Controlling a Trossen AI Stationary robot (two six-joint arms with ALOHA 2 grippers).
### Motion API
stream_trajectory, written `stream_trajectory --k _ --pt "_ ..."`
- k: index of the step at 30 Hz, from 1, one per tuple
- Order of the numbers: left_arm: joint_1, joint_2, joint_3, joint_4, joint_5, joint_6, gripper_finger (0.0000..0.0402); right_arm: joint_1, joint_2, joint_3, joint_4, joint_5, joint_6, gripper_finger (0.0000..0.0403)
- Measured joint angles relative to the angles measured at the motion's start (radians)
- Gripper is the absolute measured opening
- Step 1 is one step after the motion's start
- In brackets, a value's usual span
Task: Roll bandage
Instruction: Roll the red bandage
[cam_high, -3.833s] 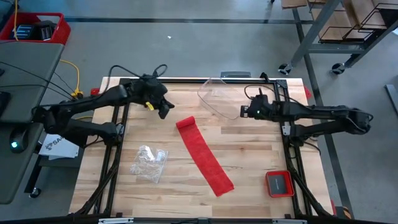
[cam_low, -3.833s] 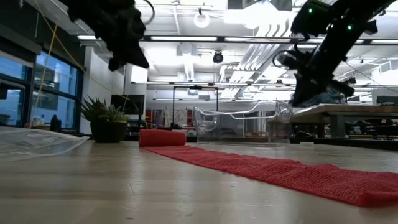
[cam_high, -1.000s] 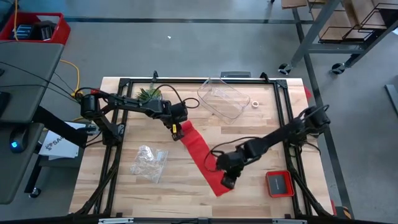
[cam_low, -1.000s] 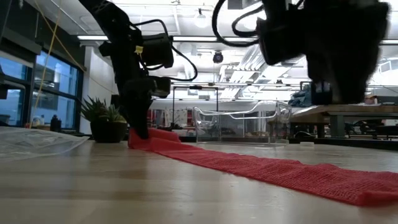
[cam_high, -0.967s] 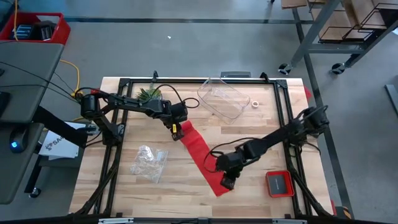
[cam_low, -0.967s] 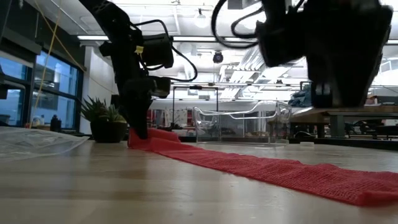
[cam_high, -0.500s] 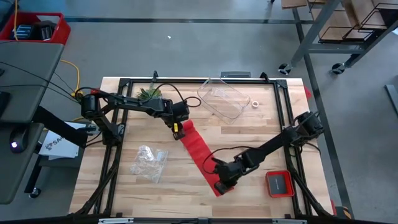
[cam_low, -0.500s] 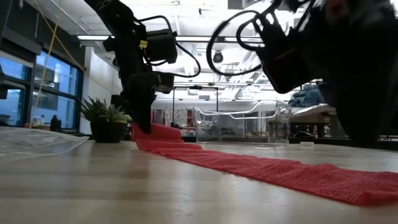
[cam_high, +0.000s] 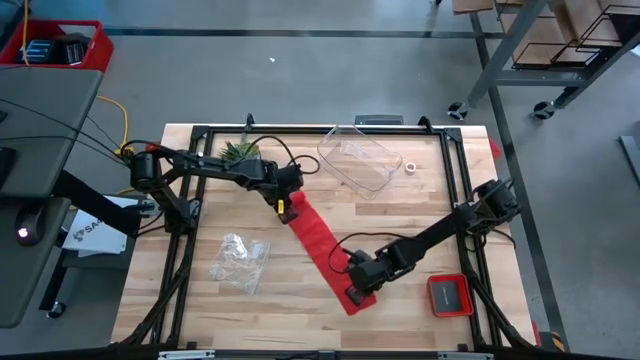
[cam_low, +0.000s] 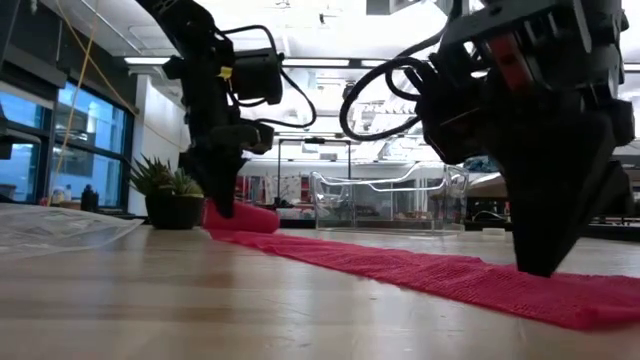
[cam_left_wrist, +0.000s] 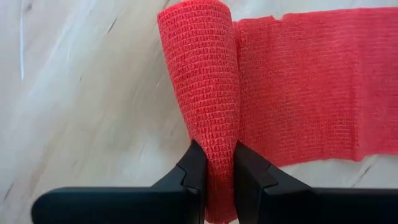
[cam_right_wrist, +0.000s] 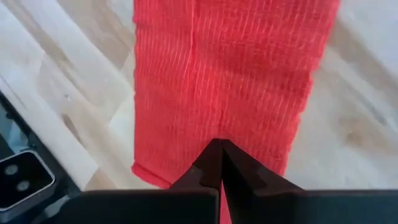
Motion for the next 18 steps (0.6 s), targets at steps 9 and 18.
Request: stream_trajectory --k 9,18 --pt "-0.029 -0.002 0.002 -0.076 0.002 -0.137 0.004 -0.008 -0.005 0.004 -0.118 0.002 -0.052 0.0" --pt "-0.149 -0.003 -0.029 -0.057 -0.083 -0.321 0.004 -0.07 -0.017 0.003 -0.189 -0.016 -0.165 0.0"
